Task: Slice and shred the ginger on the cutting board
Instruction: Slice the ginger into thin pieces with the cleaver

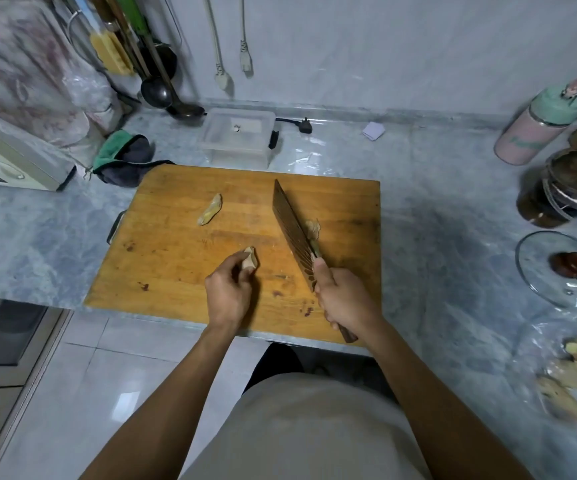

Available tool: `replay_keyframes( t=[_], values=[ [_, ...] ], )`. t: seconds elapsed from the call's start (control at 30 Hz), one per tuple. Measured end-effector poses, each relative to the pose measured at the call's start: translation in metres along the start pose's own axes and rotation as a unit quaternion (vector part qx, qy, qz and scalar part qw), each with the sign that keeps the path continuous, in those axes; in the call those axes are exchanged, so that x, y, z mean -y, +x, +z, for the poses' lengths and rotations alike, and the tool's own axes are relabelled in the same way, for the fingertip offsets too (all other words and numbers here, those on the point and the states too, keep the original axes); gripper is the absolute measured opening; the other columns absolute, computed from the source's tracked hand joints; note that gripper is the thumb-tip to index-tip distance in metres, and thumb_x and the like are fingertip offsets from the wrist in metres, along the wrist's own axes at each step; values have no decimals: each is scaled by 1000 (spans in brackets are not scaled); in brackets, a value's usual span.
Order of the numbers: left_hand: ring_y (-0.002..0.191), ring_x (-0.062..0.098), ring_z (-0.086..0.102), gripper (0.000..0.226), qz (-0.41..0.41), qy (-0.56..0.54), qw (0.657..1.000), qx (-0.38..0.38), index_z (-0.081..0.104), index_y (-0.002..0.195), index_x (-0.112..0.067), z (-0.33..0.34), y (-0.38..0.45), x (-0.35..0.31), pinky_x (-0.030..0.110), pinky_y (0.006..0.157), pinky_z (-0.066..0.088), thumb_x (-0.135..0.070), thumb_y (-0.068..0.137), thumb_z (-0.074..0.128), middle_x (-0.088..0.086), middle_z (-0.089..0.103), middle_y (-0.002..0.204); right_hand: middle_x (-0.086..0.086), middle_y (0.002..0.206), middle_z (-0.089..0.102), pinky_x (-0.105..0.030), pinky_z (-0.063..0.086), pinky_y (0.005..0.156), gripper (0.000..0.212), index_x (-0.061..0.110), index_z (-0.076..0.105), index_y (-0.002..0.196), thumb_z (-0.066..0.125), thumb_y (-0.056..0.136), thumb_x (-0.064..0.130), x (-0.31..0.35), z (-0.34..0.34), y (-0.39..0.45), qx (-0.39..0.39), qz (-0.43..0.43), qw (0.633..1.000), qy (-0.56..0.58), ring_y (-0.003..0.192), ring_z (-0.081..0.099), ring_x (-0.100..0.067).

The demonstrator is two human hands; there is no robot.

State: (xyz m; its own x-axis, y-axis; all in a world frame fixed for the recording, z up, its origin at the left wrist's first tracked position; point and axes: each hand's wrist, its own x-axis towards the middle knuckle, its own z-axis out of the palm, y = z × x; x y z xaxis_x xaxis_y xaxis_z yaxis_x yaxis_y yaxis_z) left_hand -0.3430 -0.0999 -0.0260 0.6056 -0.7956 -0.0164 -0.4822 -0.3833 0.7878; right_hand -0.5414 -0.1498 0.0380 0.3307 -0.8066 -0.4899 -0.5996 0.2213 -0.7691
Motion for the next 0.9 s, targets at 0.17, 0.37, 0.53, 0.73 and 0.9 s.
replay_keyframes(
  t=[0.17,0.37,0.53,0.73,0.9],
  values=[
    [112,21,64,33,79,72,994,22,69,119,-12,-10,-5,0,7,92,39,1,90,61,3,68,126,-4,58,56,-26,43,47,69,3,61,87,24,105,58,9,8,-2,34,-31,998,-36,41,53,-15],
    [96,23,62,31,42,98,994,27,66,115,-17,-13,-4,-2,33,80,52,-25,87,73,5,63,116,-5,59,57,-22,40,43,66,4,61,84,26,106,56,8,10,1,43,-45,997,-47,38,51,-11],
    [103,26,64,36,58,105,990,78,65,121,-12,-16,12,-2,18,86,42,1,87,61,9,69,115,-2,54,53,-26,41,43,62,8,57,80,28,106,56,10,3,6,36,-54,997,-43,37,49,-14],
    [104,17,66,28,-5,51,997,58,70,119,-16,-23,18,5,26,93,50,-21,92,69,1,72,114,-7,59,58,-31,47,50,71,-2,61,90,28,104,59,12,-4,13,42,-57,996,-55,42,54,-18],
    [88,14,65,27,-146,-15,989,-8,76,96,-13,-19,16,-5,22,81,45,-39,89,72,-1,74,93,-6,59,55,-30,46,49,71,-4,60,92,29,104,59,14,-3,13,59,-52,996,-51,41,52,-15]
  ],
)
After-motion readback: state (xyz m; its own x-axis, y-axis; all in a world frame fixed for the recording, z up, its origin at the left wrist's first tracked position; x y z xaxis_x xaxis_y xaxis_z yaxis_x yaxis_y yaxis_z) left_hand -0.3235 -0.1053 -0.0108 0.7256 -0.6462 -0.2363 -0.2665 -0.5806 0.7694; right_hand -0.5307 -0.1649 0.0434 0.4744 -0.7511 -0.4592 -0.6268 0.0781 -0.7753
